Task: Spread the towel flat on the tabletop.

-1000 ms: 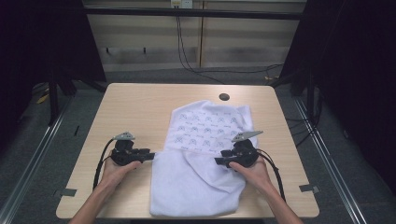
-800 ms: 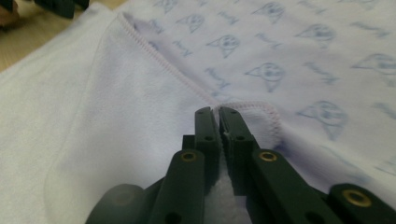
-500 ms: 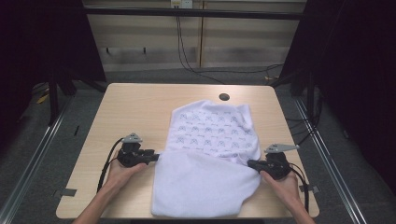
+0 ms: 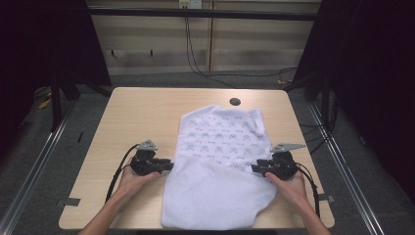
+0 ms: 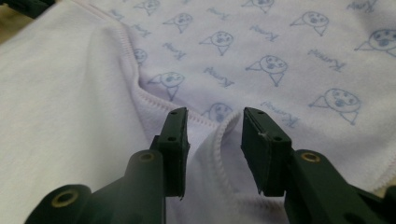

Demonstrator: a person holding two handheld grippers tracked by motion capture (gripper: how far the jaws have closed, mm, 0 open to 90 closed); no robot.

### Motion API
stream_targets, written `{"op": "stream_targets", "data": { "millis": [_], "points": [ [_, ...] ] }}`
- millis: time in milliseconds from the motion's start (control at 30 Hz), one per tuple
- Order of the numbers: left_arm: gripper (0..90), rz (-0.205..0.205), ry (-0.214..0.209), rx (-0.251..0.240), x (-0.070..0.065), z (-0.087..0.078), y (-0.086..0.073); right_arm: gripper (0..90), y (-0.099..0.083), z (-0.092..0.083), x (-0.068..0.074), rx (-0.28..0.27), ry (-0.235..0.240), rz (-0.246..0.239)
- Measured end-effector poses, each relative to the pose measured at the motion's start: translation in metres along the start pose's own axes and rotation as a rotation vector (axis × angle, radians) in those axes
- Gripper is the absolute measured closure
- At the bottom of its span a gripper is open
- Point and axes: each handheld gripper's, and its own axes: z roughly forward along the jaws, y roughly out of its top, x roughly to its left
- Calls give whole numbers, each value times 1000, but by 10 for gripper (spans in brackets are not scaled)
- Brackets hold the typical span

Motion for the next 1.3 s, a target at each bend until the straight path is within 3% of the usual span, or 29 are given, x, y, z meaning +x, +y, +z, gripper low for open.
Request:
{"op": "stream_targets", "data": {
  "millis": [67,167,367,467,533,700,800,900,1000,1067,1133,1267,1300],
  "points": [
    [844,8,-9,10,-2,0,0,672,2,9,-3,31,-17,15],
    [900,-14,-33,-3,0,-6,-1,846,1,17,-10,29,15,17],
    [900,-54,-65,-114,4,-27,2,876,8,-12,-9,-96,68,29],
    [900,-56,-43,-97,7,-24,3,876,12,-21,-9,-134,74,32],
    [756,-82,-13,-70,10,-17,2,876,13,-24,-11,-143,70,31],
    [610,-52,45,-43,13,-9,3,876,8,-25,-14,-131,63,34],
    [562,-39,34,-26,13,-5,6,875,5,-25,-16,-127,64,48],
    [551,1,24,-12,9,5,9,875,4,-23,-15,-122,67,41],
    [643,34,4,5,3,9,11,874,4,-23,-15,-122,73,39],
    [806,46,-21,21,0,10,11,874,4,-23,-15,-120,72,43],
    [868,52,-21,27,-3,7,11,875,4,-24,-16,-119,73,47],
    [877,31,-40,-52,-6,-12,13,875,6,-35,-14,-160,88,48],
    [877,29,-44,-102,-7,-23,16,875,8,-39,-13,-172,92,47]
  ]
}}
